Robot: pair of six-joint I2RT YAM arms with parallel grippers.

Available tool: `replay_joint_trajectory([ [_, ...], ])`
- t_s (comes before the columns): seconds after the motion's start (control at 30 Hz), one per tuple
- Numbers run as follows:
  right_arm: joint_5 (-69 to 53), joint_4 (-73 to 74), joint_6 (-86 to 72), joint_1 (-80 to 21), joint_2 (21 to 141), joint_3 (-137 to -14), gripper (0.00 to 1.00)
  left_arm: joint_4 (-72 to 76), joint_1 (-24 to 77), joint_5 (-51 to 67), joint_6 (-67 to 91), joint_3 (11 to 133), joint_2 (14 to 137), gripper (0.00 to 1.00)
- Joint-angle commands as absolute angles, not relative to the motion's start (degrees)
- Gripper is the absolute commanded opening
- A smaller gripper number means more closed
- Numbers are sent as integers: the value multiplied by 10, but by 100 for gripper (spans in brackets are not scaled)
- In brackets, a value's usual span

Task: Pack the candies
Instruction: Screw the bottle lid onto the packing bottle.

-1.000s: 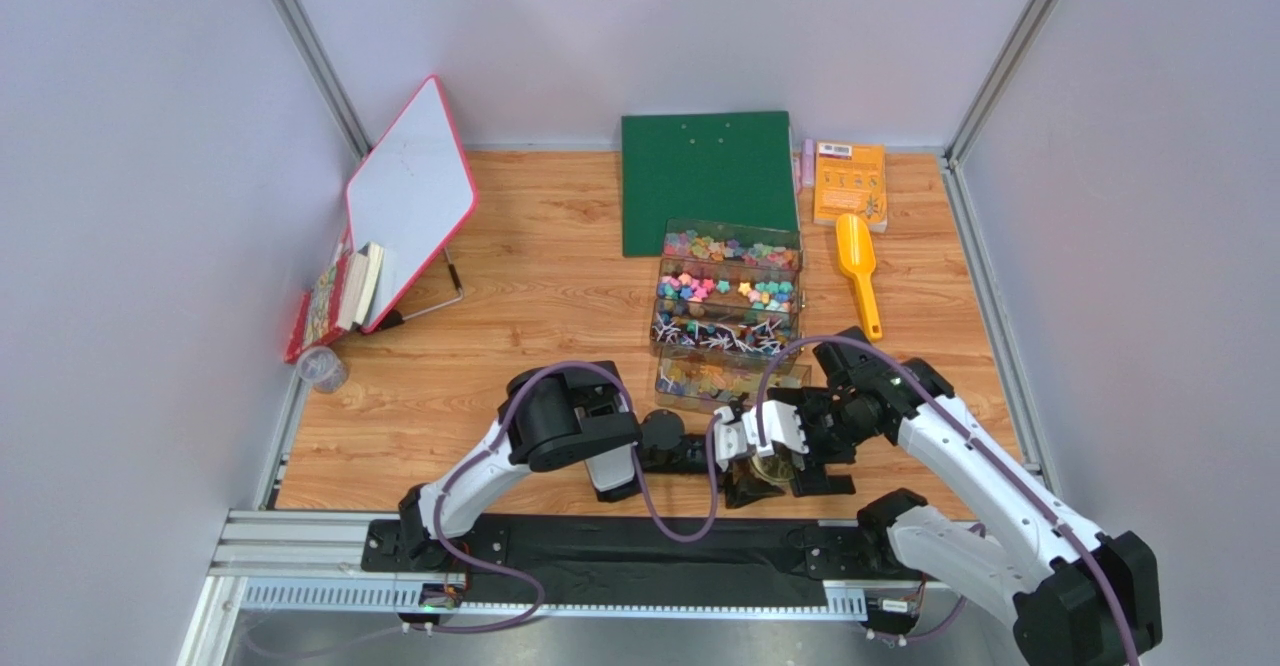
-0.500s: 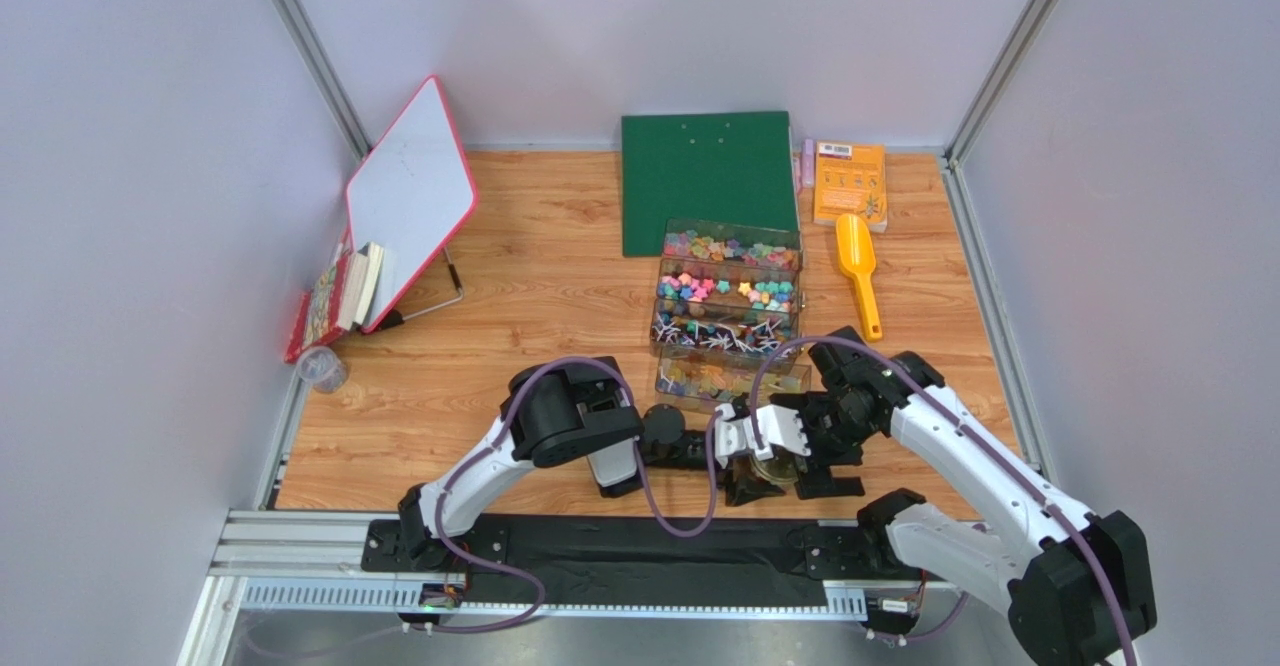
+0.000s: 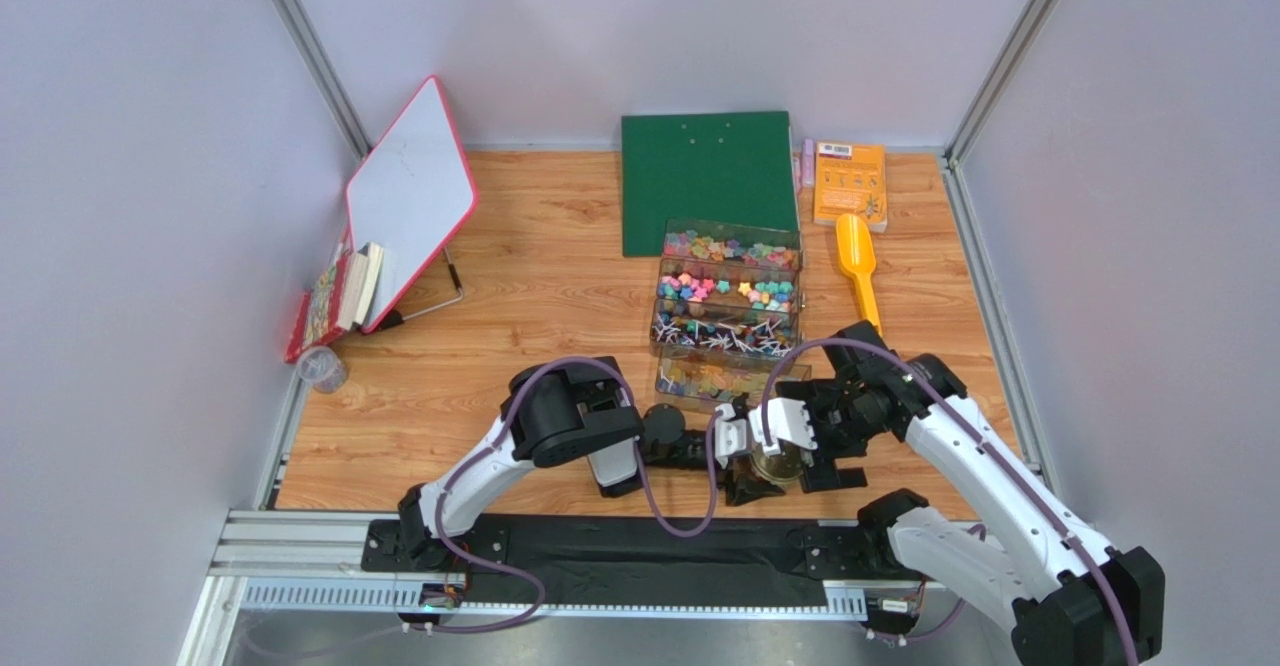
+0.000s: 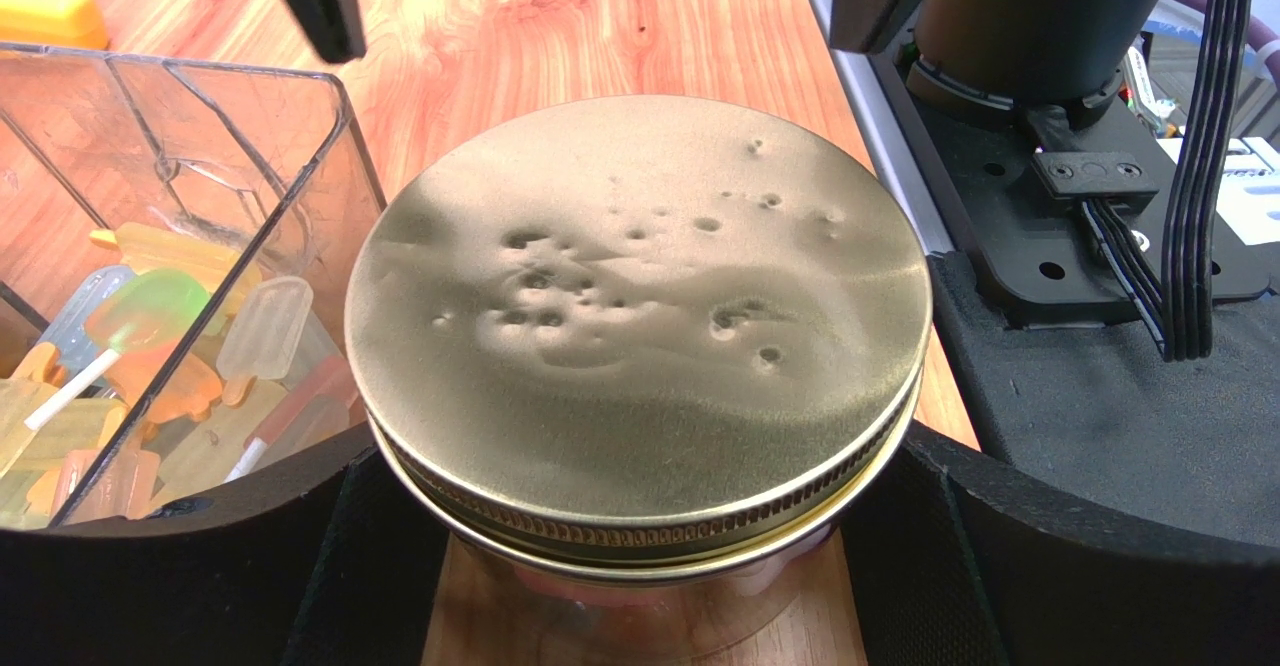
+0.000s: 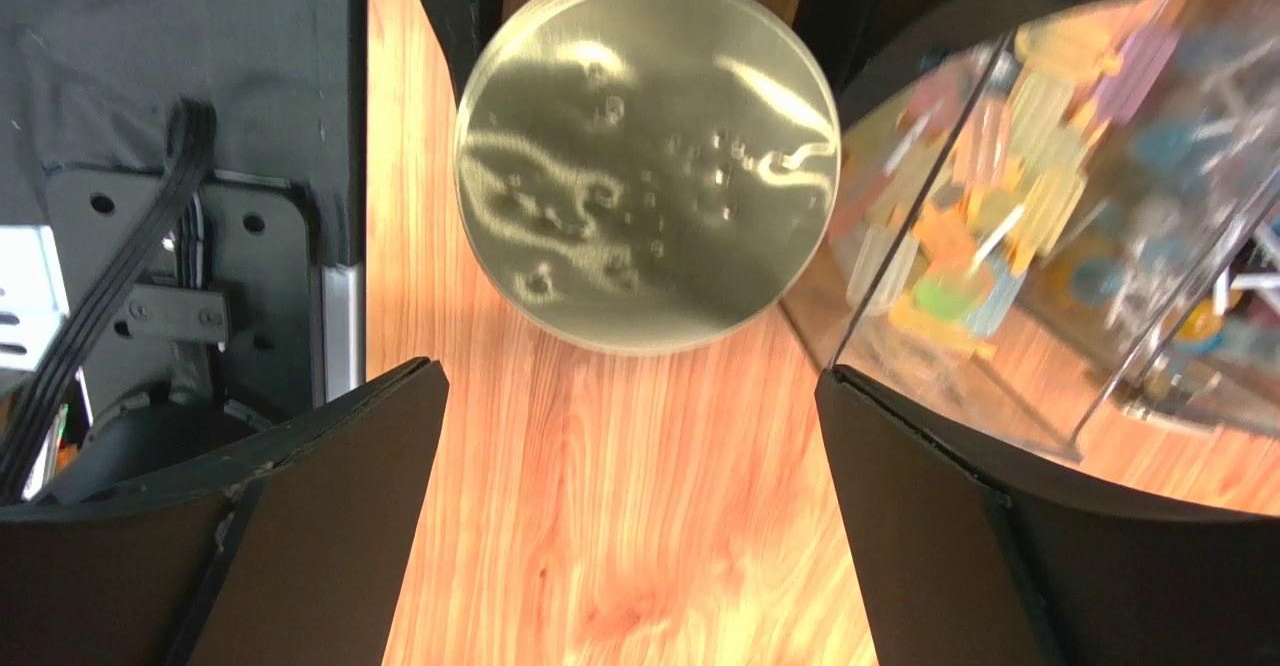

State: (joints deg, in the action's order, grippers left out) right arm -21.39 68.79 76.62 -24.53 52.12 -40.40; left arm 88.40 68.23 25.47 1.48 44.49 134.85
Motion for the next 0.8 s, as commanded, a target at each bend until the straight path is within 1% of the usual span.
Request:
replay_joint_trajectory([
  [0.0,-296,666,795,-243,533,-419,100,714,686,250,-15,410,1425,0],
  [0.13,-316,669,801,-243,586,-437,100,709,686,243,-19,411,1424,0],
  [0.37,-328,669,814,-243,630,-454,100,708,686,238,-22,416,1425,0],
  [0.77,-308,662,818,-243,617,-418,100,703,680,221,-10,417,1427,0],
])
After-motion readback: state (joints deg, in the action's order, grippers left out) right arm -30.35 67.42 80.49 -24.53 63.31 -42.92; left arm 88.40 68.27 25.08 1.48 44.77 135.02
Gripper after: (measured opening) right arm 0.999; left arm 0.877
